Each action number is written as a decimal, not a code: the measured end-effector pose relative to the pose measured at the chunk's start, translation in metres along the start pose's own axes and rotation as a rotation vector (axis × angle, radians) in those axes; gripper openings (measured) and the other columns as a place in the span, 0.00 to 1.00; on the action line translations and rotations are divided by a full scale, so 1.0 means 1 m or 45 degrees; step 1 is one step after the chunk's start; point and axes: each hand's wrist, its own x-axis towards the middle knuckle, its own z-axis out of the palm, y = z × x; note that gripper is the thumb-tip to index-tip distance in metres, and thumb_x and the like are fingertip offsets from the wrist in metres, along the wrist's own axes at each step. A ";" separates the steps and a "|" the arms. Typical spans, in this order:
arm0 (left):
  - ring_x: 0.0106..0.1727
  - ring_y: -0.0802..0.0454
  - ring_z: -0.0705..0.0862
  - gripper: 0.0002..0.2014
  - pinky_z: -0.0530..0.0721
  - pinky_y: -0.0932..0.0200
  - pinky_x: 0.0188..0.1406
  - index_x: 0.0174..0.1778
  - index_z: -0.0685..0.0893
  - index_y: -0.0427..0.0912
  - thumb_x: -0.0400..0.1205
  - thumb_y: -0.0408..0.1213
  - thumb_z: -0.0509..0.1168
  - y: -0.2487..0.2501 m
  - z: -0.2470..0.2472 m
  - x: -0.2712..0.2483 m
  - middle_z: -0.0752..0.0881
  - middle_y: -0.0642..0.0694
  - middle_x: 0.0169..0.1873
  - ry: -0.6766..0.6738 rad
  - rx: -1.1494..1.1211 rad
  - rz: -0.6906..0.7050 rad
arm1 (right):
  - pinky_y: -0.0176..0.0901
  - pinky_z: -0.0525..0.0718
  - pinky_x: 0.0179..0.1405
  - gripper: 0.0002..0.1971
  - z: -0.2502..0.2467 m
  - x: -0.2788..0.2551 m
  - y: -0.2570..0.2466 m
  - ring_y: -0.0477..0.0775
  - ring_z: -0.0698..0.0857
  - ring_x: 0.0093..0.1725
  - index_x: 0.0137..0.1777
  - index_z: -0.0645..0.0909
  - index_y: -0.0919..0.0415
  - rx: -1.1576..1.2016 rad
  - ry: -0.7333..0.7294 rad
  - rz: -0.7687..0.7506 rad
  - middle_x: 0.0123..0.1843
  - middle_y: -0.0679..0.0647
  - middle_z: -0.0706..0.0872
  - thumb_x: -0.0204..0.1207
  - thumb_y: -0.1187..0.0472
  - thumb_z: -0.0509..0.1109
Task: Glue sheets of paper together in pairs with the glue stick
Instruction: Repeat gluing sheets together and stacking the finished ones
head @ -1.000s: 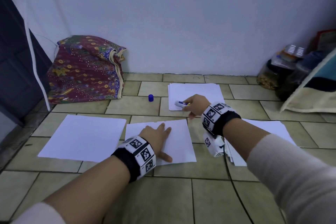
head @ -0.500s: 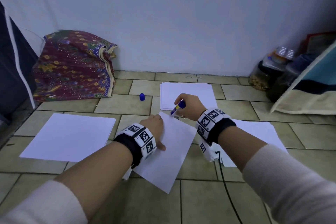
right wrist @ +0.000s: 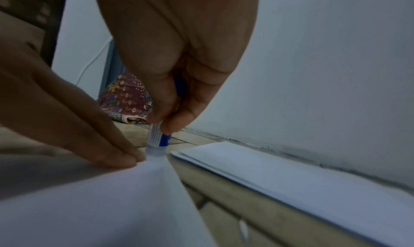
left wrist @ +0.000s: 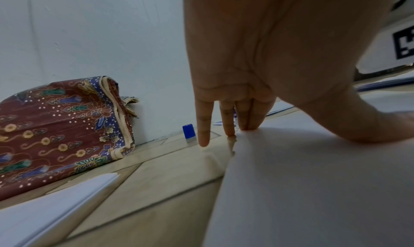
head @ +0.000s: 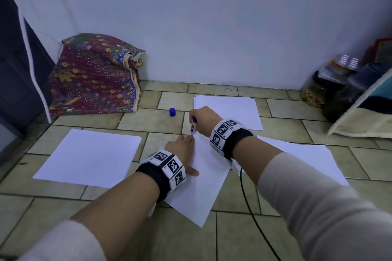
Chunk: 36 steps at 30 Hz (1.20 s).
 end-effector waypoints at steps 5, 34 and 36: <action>0.82 0.49 0.56 0.54 0.72 0.46 0.72 0.83 0.51 0.36 0.71 0.59 0.73 -0.001 0.001 0.000 0.56 0.47 0.83 -0.015 0.024 0.012 | 0.30 0.67 0.26 0.11 -0.006 -0.004 0.003 0.53 0.76 0.41 0.54 0.81 0.63 -0.131 -0.059 -0.065 0.45 0.53 0.76 0.75 0.73 0.65; 0.84 0.40 0.36 0.60 0.62 0.33 0.77 0.84 0.36 0.40 0.72 0.58 0.73 0.007 0.000 -0.001 0.28 0.46 0.81 0.010 0.152 0.128 | 0.35 0.76 0.36 0.13 -0.034 -0.095 0.075 0.51 0.81 0.41 0.55 0.83 0.61 0.005 -0.074 0.135 0.49 0.56 0.85 0.71 0.65 0.75; 0.84 0.43 0.35 0.51 0.56 0.35 0.80 0.84 0.39 0.45 0.78 0.49 0.71 0.011 -0.001 -0.001 0.30 0.49 0.82 -0.026 0.219 0.348 | 0.37 0.81 0.32 0.15 -0.037 -0.094 0.078 0.49 0.82 0.31 0.50 0.82 0.63 0.357 0.061 0.245 0.39 0.57 0.87 0.65 0.65 0.81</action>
